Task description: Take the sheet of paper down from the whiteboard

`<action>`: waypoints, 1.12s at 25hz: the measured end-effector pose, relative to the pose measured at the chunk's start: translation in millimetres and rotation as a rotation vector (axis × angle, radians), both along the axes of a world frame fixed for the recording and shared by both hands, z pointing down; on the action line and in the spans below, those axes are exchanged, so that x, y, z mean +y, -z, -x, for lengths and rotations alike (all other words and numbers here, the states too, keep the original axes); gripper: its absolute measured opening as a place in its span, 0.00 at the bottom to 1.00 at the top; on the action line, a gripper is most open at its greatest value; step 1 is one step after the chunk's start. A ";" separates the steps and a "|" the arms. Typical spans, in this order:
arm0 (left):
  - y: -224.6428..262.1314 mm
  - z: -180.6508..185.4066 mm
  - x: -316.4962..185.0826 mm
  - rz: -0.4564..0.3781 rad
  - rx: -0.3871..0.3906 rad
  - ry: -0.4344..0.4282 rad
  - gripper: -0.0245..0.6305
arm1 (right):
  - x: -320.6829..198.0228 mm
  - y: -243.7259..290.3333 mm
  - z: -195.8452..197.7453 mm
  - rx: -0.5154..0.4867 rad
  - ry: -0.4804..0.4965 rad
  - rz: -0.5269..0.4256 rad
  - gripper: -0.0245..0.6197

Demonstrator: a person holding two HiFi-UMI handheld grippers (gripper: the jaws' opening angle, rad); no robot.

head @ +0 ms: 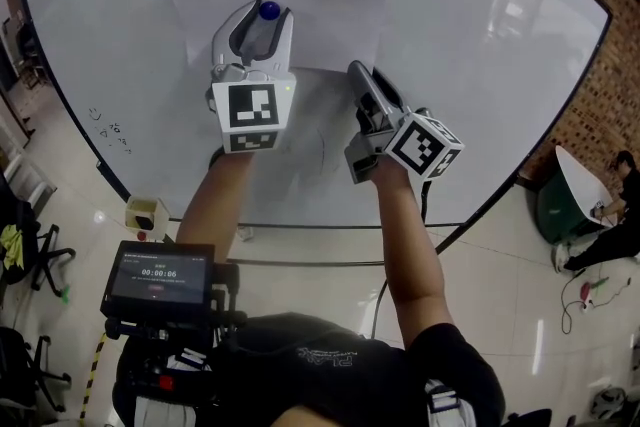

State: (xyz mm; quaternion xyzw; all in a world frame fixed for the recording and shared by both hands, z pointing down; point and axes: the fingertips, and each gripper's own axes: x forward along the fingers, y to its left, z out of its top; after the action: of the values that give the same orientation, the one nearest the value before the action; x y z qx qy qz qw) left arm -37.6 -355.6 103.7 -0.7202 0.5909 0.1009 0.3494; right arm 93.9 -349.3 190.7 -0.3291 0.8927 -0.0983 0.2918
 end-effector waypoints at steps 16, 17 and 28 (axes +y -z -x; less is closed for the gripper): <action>-2.7 -6.0 -4.1 0.002 -0.011 -0.033 0.22 | -0.4 -3.2 -4.9 -0.016 -0.048 -0.047 0.06; -3.5 -7.1 -3.6 0.003 -0.010 -0.040 0.22 | 1.2 -4.2 -6.3 -0.019 -0.049 -0.047 0.06; -45.6 -14.6 -0.7 0.031 0.043 -0.202 0.22 | 12.2 -50.5 -53.0 -0.027 -0.169 0.013 0.06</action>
State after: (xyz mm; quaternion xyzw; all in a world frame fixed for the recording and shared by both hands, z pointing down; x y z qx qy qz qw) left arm -23.0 -356.2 149.3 -0.7790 0.5241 0.1419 0.3136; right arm 146.9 -337.2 241.2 -0.4039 0.8570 -0.0836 0.3090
